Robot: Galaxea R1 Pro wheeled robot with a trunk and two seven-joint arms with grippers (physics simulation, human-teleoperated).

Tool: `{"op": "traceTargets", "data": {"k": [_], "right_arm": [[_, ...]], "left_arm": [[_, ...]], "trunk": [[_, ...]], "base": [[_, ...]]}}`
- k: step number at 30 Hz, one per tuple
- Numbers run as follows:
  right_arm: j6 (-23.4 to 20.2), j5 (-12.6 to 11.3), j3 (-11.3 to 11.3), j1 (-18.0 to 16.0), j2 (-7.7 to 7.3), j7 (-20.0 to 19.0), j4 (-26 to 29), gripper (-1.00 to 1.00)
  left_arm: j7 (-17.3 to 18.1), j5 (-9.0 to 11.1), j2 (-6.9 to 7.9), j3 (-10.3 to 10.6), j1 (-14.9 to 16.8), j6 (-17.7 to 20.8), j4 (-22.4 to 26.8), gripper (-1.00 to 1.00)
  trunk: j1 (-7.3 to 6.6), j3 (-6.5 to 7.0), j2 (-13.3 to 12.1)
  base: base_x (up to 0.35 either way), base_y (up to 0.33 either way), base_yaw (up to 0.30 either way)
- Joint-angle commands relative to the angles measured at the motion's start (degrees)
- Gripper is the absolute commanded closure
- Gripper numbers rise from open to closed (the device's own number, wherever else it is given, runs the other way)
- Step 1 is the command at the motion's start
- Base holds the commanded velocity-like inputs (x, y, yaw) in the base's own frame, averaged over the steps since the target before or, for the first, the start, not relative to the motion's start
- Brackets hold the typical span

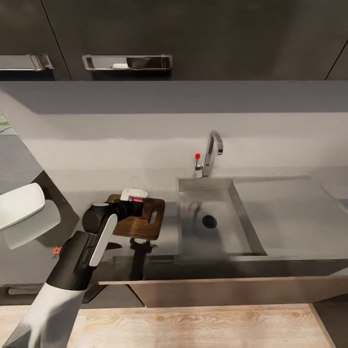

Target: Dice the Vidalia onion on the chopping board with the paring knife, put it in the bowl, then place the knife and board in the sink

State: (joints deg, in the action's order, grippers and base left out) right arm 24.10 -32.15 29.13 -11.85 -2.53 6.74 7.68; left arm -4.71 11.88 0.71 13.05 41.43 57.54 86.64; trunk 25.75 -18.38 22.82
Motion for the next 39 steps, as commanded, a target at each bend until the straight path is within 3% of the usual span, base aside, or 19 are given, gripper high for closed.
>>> {"op": "traceTargets", "data": {"k": [1, 39], "right_arm": [[0.1, -0.2, 0.5, 0.0, -0.02, 0.4, 0.1, -1.00], [0.1, -0.2, 0.5, 0.0, 0.07, 0.4, 0.1, -1.00]], "left_arm": [[-0.5, 0.5, 0.06, 0.1, 0.1, 0.2, 0.0, 1.00], [-0.5, 0.5, 0.09, 0.1, 0.0, 0.2, 0.0, 1.00]], "trunk": [[0.03, -0.10, 0.1], [0.03, -3.20, 0.1]], "base": [[0.017, 0.009, 0.000], [0.001, 0.040, 0.000]]}}
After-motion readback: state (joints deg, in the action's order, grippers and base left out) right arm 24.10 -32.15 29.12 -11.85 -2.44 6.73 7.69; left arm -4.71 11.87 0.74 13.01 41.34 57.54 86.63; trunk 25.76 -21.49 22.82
